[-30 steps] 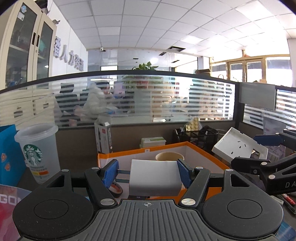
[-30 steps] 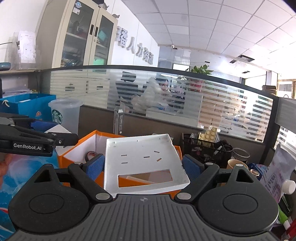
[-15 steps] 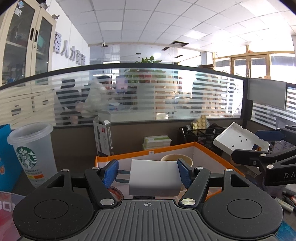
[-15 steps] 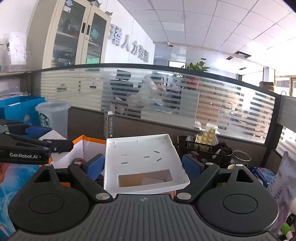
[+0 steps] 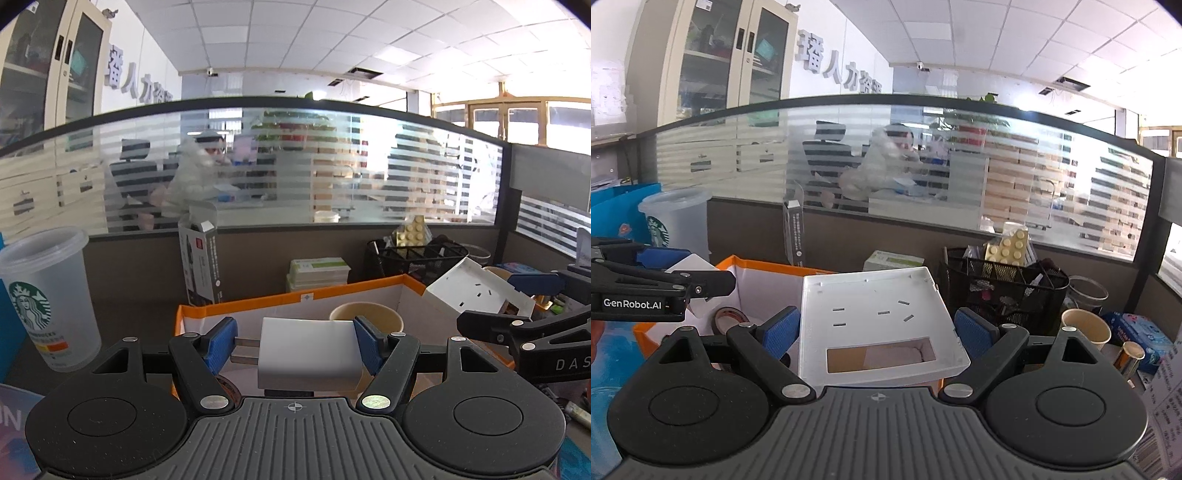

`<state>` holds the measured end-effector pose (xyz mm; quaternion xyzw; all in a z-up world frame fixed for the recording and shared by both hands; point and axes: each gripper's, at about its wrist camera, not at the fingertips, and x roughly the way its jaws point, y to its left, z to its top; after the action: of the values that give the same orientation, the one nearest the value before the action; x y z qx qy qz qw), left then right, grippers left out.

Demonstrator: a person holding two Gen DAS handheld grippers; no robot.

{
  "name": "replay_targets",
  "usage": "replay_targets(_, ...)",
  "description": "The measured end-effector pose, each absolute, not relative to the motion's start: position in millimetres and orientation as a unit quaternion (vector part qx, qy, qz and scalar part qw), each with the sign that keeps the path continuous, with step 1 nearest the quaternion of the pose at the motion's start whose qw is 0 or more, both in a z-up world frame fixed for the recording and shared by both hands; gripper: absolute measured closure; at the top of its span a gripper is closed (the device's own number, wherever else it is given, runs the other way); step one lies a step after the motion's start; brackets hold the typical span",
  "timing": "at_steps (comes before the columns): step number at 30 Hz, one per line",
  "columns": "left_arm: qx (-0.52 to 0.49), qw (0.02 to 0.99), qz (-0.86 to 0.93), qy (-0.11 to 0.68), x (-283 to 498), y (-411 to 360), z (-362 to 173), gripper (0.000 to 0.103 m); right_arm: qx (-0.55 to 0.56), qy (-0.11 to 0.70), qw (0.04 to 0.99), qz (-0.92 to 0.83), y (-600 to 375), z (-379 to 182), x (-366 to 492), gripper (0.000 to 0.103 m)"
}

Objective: Organize rigid objects
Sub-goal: 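Lower the charger and switch plate down into the orange box with both grippers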

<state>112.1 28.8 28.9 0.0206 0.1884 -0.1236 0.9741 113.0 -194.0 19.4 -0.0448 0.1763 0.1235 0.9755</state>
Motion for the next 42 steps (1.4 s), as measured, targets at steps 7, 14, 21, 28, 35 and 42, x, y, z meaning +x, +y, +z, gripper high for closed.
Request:
replay_targets(7, 0.016, 0.971, -0.118, 0.209, 132, 29, 16, 0.035, -0.039, 0.190, 0.974, 0.118, -200, 9, 134, 0.014)
replay_targets(14, 0.015, 0.966, -0.115, 0.230, 146, 28, 3, 0.035, -0.032, 0.208, 0.971, 0.113, -205, -2, 151, 0.014)
replay_targets(21, 0.018, 0.963, -0.114, 0.244, 153, 25, -5, 0.035, -0.027, 0.223, 0.968, 0.114, -208, -13, 161, 0.014)
replay_targets(28, 0.022, 0.960, -0.115, 0.254, 161, 20, -13, 0.035, -0.043, 0.224, 0.967, 0.117, -205, -15, 162, 0.014)
replay_targets(35, 0.024, 0.959, -0.115, 0.257, 161, 17, -15, 0.035, -0.074, 0.219, 0.966, 0.118, -194, -19, 158, 0.014)
replay_targets(42, 0.025, 0.957, -0.116, 0.265, 162, 15, -18, 0.035, -0.087, 0.218, 0.963, 0.133, -184, -21, 153, 0.014)
